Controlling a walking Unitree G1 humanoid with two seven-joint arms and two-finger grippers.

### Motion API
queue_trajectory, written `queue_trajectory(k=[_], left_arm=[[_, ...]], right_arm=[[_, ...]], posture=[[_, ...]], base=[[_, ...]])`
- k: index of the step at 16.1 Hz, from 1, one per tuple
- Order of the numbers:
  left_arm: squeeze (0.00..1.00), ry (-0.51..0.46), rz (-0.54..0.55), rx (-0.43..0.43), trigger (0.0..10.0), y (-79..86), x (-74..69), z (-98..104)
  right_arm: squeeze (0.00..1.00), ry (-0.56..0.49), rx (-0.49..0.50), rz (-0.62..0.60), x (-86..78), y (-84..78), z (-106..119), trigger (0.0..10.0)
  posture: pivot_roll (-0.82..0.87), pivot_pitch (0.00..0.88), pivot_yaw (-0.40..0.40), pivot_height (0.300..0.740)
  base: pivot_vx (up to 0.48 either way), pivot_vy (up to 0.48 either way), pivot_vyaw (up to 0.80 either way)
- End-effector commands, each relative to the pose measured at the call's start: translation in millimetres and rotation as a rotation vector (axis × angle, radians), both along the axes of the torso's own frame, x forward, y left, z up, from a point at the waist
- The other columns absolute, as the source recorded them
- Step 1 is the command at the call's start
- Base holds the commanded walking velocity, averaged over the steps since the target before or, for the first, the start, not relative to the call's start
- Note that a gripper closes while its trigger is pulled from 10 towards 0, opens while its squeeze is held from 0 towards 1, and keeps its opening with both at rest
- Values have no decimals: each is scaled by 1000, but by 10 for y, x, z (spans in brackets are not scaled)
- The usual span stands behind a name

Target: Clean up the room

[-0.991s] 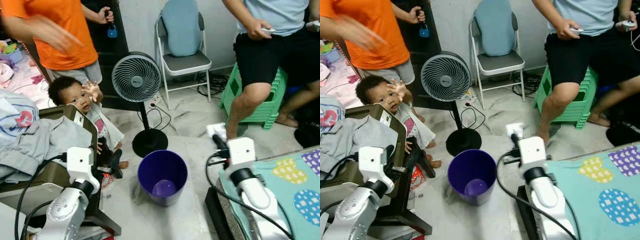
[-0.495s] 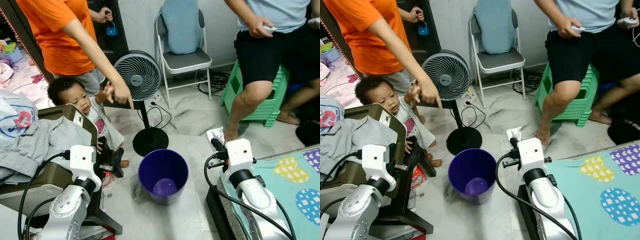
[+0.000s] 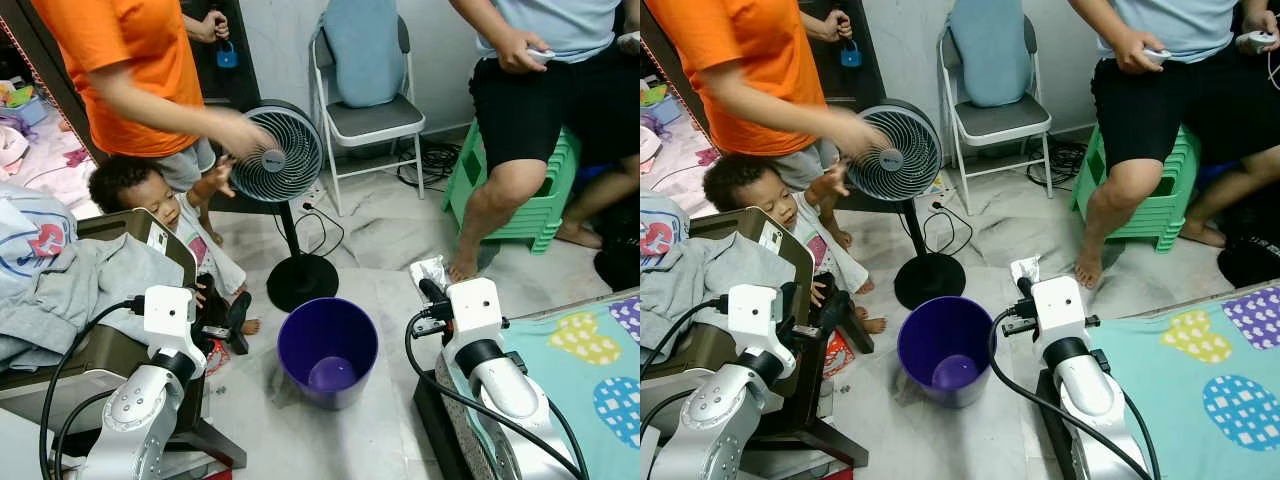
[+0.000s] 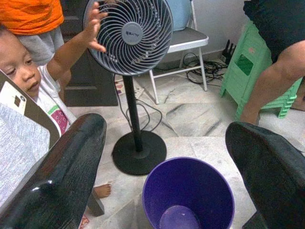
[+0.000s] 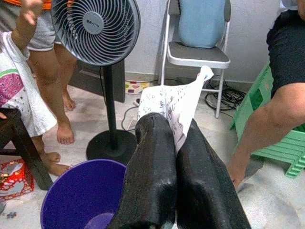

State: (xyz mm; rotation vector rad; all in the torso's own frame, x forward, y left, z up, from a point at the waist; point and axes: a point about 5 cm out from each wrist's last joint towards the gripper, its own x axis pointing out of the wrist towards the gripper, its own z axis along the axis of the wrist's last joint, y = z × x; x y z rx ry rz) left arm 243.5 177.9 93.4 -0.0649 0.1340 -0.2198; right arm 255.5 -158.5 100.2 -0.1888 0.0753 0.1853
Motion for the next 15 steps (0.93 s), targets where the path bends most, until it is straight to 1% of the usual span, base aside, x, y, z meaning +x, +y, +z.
queue_trajectory(k=[1,4,7,9,12,13,15], left_arm=[[0,9,14,17,10000,40,18,-6],[0,8,15,19,10000,32,24,-7],[0,2,24,13,10000,36,32,4],[0,3,13,9,10000,-4,55,-11],[0,-7,3,9,10000,-24,112,0],[0,-16,0,3,10000,-47,151,19],[0,-21,-8,1,10000,-66,170,34]], right_arm=[[0,-22,3,20,15,52,62,10000],[0,-23,1,20,21,49,62,10000],[0,-26,6,24,34,79,66,10000],[0,-29,11,30,66,106,61,10000],[0,-31,18,12,95,72,59,10000],[0,-38,6,10,111,81,70,10000],[0,-50,-18,-19,129,55,94,10000]], posture=[[-240,41,126,740],[-237,48,122,740],[-235,31,129,740],[-231,9,133,740],[-244,0,132,740],[-251,0,136,740],[-255,0,138,740]], base=[[0,0,0],[0,0,0],[0,0,0],[0,0,0],[0,0,0],[0,0,0],[0,0,0]])
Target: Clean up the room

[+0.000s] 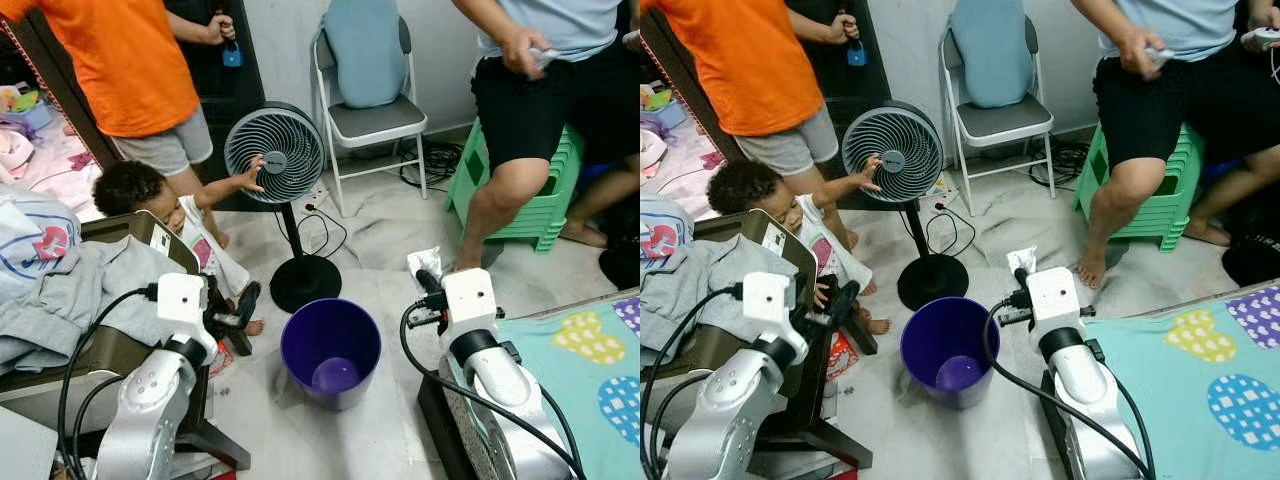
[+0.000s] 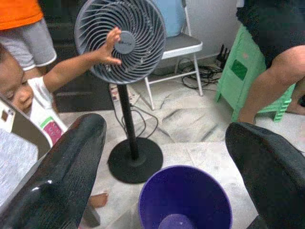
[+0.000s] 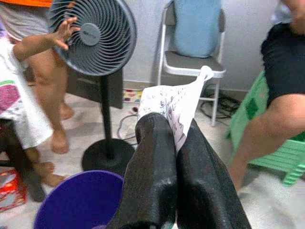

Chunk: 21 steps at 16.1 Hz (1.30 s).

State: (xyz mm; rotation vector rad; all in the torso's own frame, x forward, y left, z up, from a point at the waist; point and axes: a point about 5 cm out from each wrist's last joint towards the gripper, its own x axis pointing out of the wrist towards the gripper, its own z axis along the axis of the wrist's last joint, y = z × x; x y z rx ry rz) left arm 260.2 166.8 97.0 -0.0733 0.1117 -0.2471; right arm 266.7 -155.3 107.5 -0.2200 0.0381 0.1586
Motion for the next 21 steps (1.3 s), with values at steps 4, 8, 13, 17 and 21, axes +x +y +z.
queue_trajectory(k=[4,8,13,17,21], left_arm=[[0,7,11,16,10000,59,-1,-13],[0,1,7,19,10000,43,9,-1],[0,-6,23,29,10000,100,-5,26],[0,-4,28,40,10000,132,-27,35],[0,-9,18,47,10000,137,-23,59]], right_arm=[[0,42,-72,-290,50,-537,-55,10000],[0,54,-52,-273,59,-494,-77,10000],[0,1,-14,-170,120,-203,3,10000],[0,0,60,-164,118,-59,-5,10000],[0,1,89,-181,107,-19,-21,10000]], posture=[[-258,0,155,740],[-252,0,151,740],[-230,0,155,740],[-220,0,170,740],[-216,4,175,740]], base=[[0,0,0],[0,0,0],[0,0,320],[0,0,561],[0,0,0]])
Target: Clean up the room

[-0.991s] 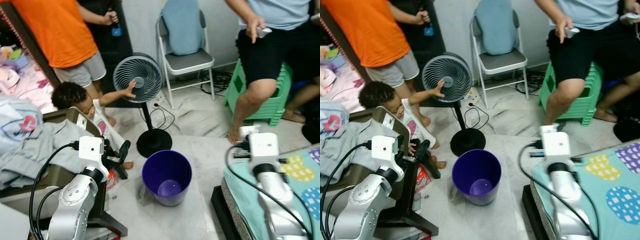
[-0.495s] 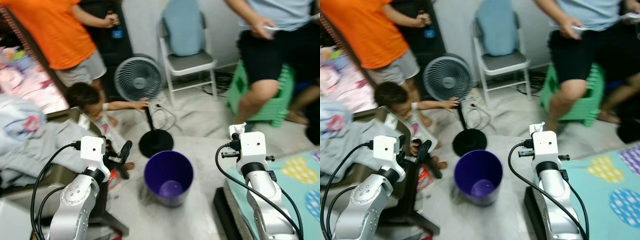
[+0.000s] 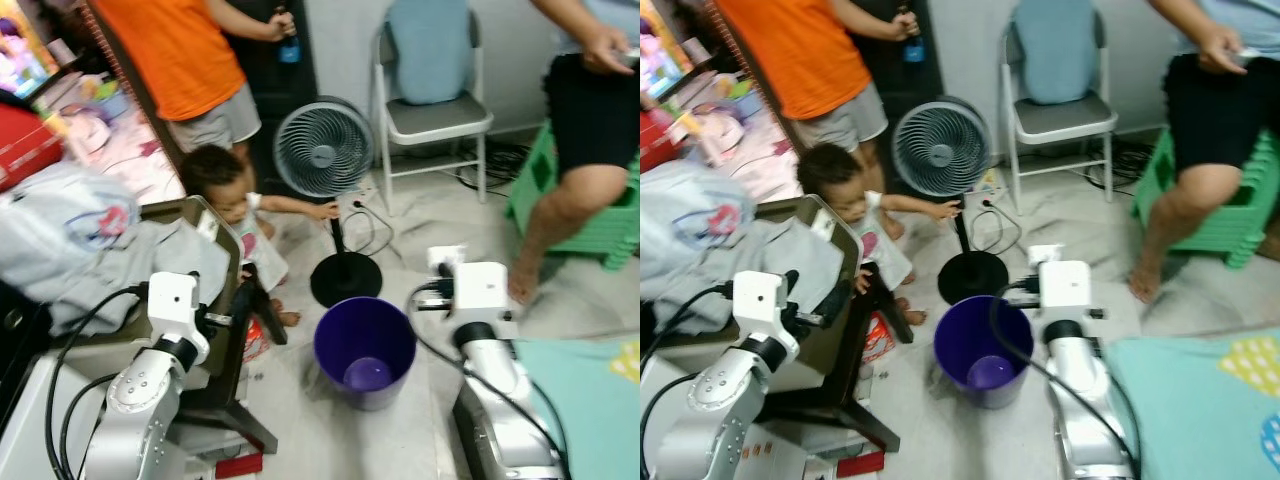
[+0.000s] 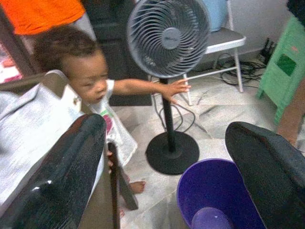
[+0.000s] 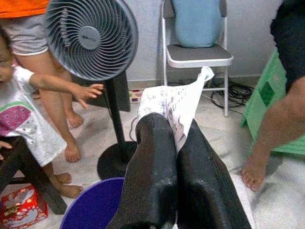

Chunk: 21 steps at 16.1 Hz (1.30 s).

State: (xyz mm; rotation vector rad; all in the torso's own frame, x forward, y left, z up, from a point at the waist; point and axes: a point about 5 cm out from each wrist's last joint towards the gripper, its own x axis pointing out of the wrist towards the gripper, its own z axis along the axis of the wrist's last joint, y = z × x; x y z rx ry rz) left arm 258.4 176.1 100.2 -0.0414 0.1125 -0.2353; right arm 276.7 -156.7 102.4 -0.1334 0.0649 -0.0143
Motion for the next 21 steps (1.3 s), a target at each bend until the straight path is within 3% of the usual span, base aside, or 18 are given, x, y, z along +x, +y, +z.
queue_trajectory(k=[1,5,9,11,13,16,18,20,21], left_arm=[[0,-4,6,14,10000,41,-8,29],[0,5,18,9,10000,43,-34,-5],[0,-11,-18,34,10000,50,52,66],[0,-30,22,34,10000,115,136,99],[0,-23,42,20,10000,113,120,60],[0,-14,20,3,10000,-4,102,6],[0,-20,9,0,10000,-26,123,30],[0,-31,5,14,10000,51,193,74],[0,-34,12,14,10000,61,199,77]], right_arm=[[0,-13,8,-8,5,-9,29,10000],[0,-33,60,-41,-12,-15,42,10000],[0,-37,90,-84,-9,31,22,10000],[0,-112,-11,-188,17,-207,192,10000],[0,-136,-46,-227,61,-411,274,10000],[0,-128,-65,-240,66,-503,277,10000],[0,-102,-33,-238,55,-450,220,10000],[0,-54,13,-134,36,-113,108,10000],[0,-40,37,-100,24,-29,86,10000]], posture=[[-216,5,174,740],[-204,0,206,740],[-208,0,220,740],[-224,0,196,740],[-251,0,191,740],[-260,0,192,740],[-257,0,198,740],[-254,0,200,740],[-254,0,192,740]], base=[[0,0,0],[0,0,0],[0,0,0],[0,0,0],[0,0,0],[0,0,0],[0,0,0],[0,0,0],[0,0,0]])
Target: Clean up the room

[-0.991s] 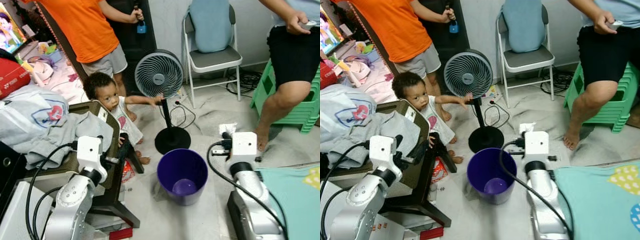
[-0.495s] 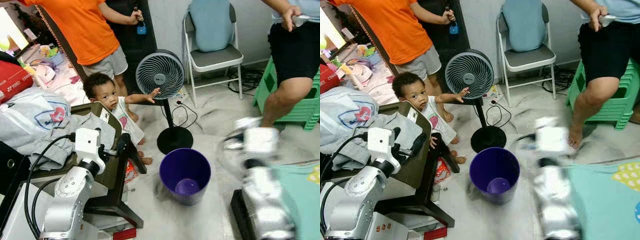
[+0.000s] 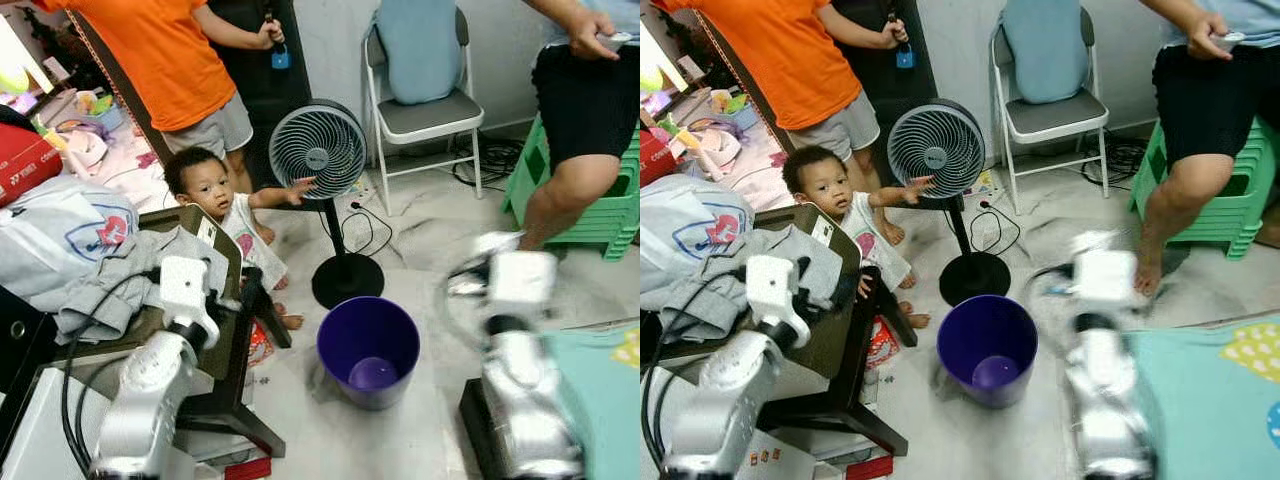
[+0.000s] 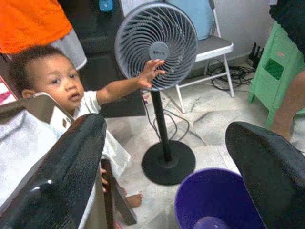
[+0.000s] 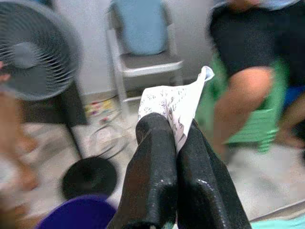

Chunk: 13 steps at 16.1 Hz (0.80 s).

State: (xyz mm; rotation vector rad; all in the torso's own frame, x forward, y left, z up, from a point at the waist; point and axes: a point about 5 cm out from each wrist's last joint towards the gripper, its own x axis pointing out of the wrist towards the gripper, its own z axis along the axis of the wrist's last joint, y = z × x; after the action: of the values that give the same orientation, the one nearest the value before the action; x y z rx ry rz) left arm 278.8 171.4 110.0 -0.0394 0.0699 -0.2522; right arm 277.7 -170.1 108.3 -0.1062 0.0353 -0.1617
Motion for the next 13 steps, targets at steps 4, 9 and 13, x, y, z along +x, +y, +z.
queue_trajectory(k=[4,9,13], left_arm=[[0,-5,39,-1,10000,33,-31,-7],[0,15,74,-40,10000,-37,-188,-104],[0,15,34,-26,10000,-59,-120,-77]], right_arm=[[0,55,75,245,10,431,-39,10000],[0,38,58,299,60,441,35,10000],[0,49,81,222,72,292,4,10000]], posture=[[-244,0,154,740],[-237,0,107,740],[-245,0,138,740]], base=[[0,0,0],[0,0,0],[0,0,0]])
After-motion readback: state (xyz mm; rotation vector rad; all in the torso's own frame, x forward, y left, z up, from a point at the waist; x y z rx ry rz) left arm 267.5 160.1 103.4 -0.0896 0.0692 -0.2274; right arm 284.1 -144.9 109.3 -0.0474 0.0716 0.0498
